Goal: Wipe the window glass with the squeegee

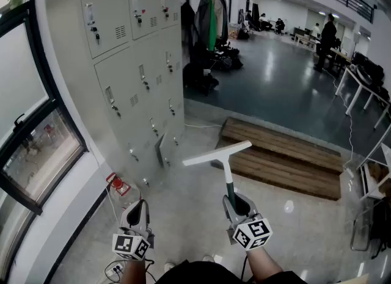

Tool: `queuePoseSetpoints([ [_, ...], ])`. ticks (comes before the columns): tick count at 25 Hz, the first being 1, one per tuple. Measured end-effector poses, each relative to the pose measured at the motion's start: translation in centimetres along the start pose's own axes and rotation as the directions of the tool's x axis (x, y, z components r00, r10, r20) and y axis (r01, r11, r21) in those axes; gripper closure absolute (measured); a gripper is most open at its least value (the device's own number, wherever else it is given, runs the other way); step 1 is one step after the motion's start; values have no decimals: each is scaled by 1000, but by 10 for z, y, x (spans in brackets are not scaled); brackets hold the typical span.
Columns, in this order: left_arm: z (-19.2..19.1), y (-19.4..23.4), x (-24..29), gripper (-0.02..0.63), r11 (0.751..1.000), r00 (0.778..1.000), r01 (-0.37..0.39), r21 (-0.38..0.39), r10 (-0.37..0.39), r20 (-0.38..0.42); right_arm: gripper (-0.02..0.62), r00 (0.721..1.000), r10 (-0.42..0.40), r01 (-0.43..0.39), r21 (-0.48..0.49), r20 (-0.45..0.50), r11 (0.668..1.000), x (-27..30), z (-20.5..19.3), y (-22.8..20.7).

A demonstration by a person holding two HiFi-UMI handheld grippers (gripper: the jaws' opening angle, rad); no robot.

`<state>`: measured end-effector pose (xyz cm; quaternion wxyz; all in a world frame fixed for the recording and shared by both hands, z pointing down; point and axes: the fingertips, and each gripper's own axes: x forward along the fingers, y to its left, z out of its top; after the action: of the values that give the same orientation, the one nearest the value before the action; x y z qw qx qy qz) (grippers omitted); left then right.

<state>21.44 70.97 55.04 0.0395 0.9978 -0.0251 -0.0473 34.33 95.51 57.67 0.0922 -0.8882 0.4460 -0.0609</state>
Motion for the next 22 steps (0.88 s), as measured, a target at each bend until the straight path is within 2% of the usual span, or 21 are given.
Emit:
queuePoseSetpoints([
  [17, -25, -5, 4, 607, 997, 999, -46, -64, 45, -24, 500, 999, -6, 5, -26, -34, 1000, -3, -4, -27],
  [22, -29, -4, -3, 607, 992, 994, -105, -64, 104, -27, 500, 1000, 8, -8, -30, -27, 1000, -1, -2, -35],
])
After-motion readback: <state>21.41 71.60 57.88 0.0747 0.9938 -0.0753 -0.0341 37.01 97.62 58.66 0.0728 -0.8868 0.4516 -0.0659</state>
